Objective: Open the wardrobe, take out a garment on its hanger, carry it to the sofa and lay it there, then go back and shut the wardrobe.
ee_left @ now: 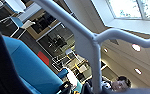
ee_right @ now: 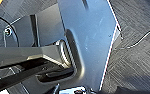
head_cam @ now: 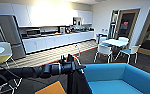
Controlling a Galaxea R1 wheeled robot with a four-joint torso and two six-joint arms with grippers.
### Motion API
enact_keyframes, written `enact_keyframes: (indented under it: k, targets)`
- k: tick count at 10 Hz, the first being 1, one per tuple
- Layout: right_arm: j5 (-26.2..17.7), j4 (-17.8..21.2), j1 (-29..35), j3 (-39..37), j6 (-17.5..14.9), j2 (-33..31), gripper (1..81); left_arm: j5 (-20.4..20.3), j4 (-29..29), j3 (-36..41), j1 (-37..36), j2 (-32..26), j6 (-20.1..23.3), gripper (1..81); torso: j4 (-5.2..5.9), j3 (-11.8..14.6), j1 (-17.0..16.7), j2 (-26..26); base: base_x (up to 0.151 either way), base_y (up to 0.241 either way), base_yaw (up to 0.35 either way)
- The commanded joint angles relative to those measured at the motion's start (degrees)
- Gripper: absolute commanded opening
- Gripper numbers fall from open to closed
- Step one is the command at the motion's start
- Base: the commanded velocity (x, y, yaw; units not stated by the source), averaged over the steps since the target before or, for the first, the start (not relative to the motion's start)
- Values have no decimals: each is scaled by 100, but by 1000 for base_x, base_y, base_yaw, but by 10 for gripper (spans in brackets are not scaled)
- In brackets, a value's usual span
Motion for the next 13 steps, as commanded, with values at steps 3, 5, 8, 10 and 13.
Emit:
enact_keyframes:
  k: [3, 5, 8, 10, 13]
  targets:
    - [-353, -44, 168, 1, -24, 30, 811, -179, 175, 167, -906, -89, 97, 10, 0, 0, 0, 0, 0, 0, -248]
    - [-362, -44, 168, 1, -32, 31, 811, -179, 175, 175, -906, -80, 97, 10, 0, 0, 0, 0, 0, 0, -248]
    - [-362, -53, 186, -8, -32, 39, 811, -179, 175, 193, -879, -89, 97, 10, 0, 0, 0, 0, 0, 0, -248]
    - [-370, -44, 186, -8, -32, 39, 811, -179, 192, 193, -853, -89, 106, 10, 0, 0, 0, 0, 0, 0, -248]
    - [-370, -52, 186, -8, -32, 39, 811, -179, 236, 193, -844, -89, 97, 10, 0, 0, 0, 0, 0, 0, -248]
